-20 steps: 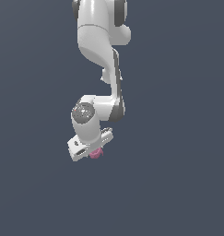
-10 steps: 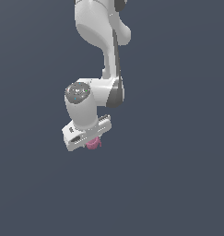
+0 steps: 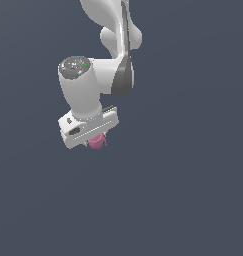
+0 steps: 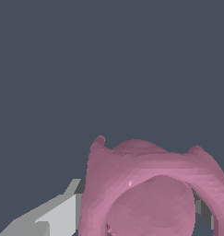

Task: Pick up the object and move it to a goal position.

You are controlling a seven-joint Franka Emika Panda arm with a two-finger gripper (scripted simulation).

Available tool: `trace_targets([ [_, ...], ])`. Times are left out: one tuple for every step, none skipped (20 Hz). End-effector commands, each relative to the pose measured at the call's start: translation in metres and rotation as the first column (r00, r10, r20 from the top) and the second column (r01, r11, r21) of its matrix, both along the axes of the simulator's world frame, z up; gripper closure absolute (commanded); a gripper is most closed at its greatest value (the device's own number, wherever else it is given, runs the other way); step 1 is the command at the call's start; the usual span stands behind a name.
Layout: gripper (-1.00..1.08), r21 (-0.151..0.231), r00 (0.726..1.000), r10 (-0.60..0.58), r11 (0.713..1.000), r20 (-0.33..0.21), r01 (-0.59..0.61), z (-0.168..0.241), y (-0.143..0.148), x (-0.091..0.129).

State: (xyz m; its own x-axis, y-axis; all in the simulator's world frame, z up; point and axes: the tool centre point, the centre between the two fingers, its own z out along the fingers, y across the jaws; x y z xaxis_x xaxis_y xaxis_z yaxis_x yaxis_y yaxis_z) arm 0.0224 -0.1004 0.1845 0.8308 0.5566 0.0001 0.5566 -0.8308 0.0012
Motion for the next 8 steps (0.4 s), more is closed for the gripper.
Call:
trace_targets([
  [1.08,0.001,1.000,0.000,1.000,-0.001,0.000,0.012,-0.001,-0.004],
  [1.08,0.001,1.000,0.000,1.000,-0.001,0.000,0.015,-0.002,-0.005],
  [1.08,0.001,1.000,0.000,1.000,-0.001,0.000,0.018,-0.002,-0.006],
  [1.08,0.001,1.000,0.000,1.000,-0.001,0.000,0.020,-0.002,-0.006],
  [1.08,0.001,1.000,0.000,1.000,-0.001,0.000,0.022,-0.003,-0.007],
  [1.08,0.001,1.000,0.000,1.000,-0.001,0.000,0.024,-0.003,-0.007],
  [1.08,0.001,1.000,0.000,1.000,-0.001,0.000,0.024,-0.003,-0.007],
  [1.08,0.001,1.000,0.000,1.000,-0.001,0.000,0.025,-0.003,-0.007],
])
